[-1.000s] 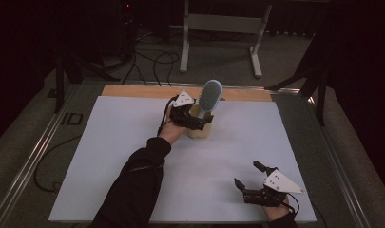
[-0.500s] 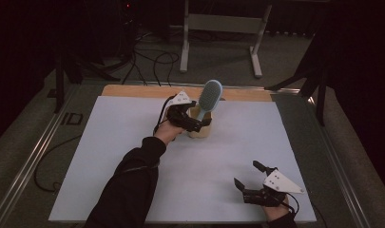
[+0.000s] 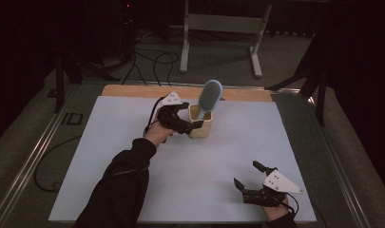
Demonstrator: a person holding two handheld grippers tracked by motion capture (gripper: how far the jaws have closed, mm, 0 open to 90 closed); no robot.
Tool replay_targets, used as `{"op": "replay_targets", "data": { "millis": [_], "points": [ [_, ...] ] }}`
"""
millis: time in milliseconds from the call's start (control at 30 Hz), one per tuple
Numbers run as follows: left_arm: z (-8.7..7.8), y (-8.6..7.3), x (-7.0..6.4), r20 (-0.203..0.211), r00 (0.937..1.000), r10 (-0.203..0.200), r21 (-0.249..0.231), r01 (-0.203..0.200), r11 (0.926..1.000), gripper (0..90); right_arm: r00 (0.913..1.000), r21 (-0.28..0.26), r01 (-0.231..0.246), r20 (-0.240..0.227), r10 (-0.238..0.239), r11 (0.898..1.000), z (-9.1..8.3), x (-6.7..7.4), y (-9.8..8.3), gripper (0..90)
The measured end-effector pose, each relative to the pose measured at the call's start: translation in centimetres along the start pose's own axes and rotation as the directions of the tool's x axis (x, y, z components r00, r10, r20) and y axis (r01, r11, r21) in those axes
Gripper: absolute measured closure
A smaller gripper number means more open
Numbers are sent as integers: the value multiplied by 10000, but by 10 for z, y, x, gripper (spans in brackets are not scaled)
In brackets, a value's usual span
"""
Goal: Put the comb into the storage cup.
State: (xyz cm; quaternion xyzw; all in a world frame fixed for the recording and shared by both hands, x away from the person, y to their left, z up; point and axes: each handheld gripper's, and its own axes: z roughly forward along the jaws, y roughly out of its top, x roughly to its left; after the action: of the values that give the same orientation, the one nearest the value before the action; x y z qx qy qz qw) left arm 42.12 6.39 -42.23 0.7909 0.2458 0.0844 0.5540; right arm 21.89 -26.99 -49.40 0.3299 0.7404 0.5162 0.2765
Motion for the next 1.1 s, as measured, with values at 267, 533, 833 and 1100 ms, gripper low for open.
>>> {"op": "replay_targets", "data": {
  "millis": [267, 533, 833, 1100],
  "points": [
    [-19, -9, 0, -207, 9998, 72, 72, -70, 9999, 0, 10000, 7, -4, 18, 4, 10000, 0, 0, 0, 95],
    [-39, -19, -1, -482, 9986, 195, 227, -184, 9996, 0, 10000, 25, 0, 53, 0, 10000, 0, 0, 0, 94],
    [-62, -30, -2, -722, 9970, 268, 427, -237, 9988, 0, 10000, 62, 38, 4, -38, 10000, 1, 1, 0, 94],
    [-83, -44, -3, -973, 9950, 242, 642, -180, 9978, 0, 10000, 104, 88, 5, -88, 9999, 2, 1, 0, 94]
  ]
}}
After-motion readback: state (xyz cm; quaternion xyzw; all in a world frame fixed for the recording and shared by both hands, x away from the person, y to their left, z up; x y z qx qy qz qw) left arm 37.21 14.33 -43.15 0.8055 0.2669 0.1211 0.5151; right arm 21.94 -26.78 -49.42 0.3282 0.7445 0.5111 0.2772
